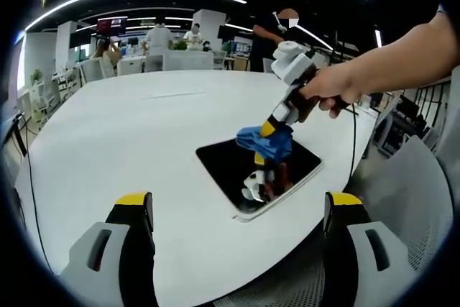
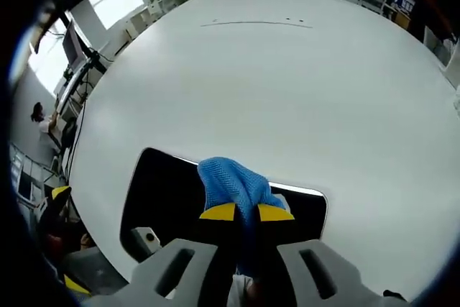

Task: Wipe the mirror surface with the cleaning cloth until all visible marks leave the cleaned area.

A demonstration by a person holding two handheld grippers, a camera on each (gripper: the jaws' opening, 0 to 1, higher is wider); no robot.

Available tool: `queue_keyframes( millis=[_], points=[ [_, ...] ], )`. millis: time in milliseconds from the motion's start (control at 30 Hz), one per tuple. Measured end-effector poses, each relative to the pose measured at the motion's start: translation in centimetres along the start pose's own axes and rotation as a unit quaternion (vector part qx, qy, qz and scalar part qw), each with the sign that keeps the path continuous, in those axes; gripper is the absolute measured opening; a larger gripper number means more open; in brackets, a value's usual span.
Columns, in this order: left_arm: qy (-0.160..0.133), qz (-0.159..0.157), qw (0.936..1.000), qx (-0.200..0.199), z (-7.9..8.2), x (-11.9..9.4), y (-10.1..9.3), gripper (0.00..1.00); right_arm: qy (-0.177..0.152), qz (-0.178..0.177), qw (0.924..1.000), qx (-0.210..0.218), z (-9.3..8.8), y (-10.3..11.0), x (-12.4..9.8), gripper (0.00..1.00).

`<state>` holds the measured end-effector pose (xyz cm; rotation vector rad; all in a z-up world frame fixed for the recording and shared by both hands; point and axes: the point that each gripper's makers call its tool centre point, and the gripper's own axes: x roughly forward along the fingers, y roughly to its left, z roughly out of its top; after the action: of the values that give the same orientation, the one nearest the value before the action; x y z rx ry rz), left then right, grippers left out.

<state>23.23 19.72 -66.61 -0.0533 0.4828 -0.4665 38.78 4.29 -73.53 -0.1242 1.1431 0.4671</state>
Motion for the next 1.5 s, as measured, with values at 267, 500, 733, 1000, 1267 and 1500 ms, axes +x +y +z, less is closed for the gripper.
queue_keyframes(
  millis=[267,500,733,1000,1267,1500],
  points=[
    [-0.002,0.002,1.0000,-0.001,0.0,0.0,0.1,0.97,0.003,-0.001,1.0000,0.004,0.0,-0.3,-0.1,0.04],
    [-0.001,0.002,1.0000,0.000,0.0,0.0,0.0,0.97,0.002,-0.004,1.0000,0.005,-0.2,-0.2,-0.3,0.04],
    [0.000,0.002,1.0000,0.001,-0.1,0.0,0.0,0.97,0.006,-0.005,0.9999,0.014,-0.7,-0.1,-0.2,0.03],
    [0.000,0.004,1.0000,0.001,0.0,0.0,0.0,0.97,0.005,-0.001,0.9998,0.017,-1.5,0.1,-0.6,0.03],
    [-0.001,0.006,1.0000,0.001,0.0,0.0,0.1,0.96,0.013,0.001,0.9997,0.020,-2.7,0.6,-1.2,0.03],
    [-0.001,0.005,1.0000,0.002,0.1,0.1,0.1,0.97,0.014,0.006,0.9996,0.024,-3.4,0.7,-1.4,0.03]
  ],
)
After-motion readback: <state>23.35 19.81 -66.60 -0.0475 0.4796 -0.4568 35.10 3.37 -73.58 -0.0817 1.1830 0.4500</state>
